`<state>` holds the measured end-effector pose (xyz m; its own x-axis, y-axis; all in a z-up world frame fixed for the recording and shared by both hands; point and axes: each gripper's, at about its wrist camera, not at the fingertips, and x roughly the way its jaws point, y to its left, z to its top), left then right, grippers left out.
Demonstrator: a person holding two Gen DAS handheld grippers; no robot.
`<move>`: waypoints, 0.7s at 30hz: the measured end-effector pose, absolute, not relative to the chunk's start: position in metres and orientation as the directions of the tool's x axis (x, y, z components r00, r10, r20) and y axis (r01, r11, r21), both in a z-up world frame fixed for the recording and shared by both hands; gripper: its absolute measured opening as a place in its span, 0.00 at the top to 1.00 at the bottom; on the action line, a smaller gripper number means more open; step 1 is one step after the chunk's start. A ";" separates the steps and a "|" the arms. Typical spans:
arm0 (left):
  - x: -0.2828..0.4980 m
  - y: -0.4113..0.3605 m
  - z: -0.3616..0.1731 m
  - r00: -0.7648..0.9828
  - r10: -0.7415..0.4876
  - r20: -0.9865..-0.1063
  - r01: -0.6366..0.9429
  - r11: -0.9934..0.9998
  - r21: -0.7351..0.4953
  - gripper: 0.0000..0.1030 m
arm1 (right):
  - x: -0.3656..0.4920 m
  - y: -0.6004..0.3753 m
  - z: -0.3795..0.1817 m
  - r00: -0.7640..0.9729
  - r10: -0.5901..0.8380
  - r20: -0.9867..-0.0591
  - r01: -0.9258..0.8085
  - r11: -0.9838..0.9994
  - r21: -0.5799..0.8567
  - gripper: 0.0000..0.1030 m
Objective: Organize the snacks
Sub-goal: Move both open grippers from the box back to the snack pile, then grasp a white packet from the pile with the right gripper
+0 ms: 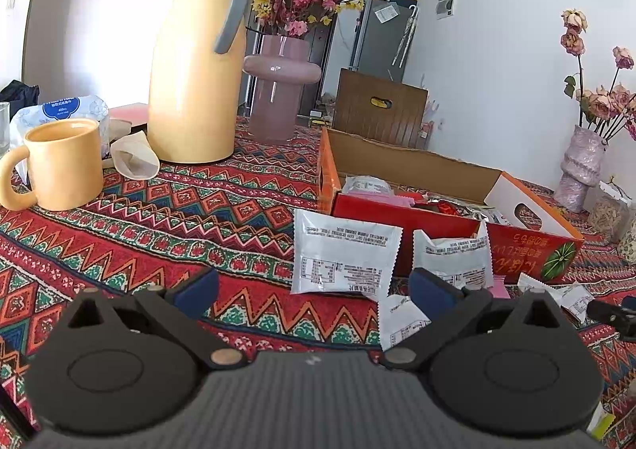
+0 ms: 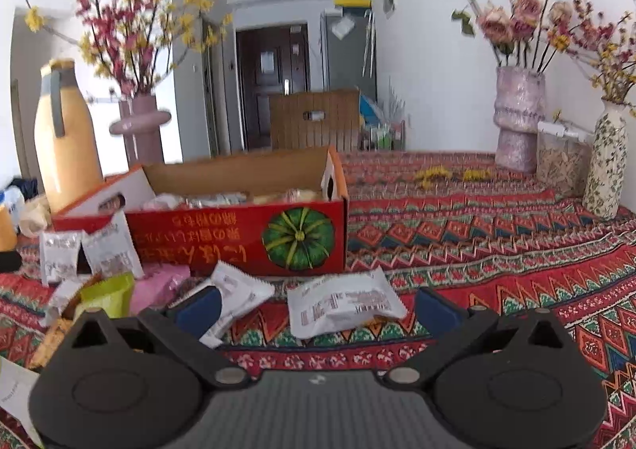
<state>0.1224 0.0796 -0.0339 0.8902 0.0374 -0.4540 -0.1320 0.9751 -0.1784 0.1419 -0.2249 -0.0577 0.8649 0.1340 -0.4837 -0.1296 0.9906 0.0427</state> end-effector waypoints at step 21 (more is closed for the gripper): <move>0.122 0.084 -0.035 0.891 0.018 -0.455 -0.129 0.968 -0.215 0.00 | 0.226 -0.230 -0.073 0.684 0.119 -0.720 -0.169 0.986 0.003 0.00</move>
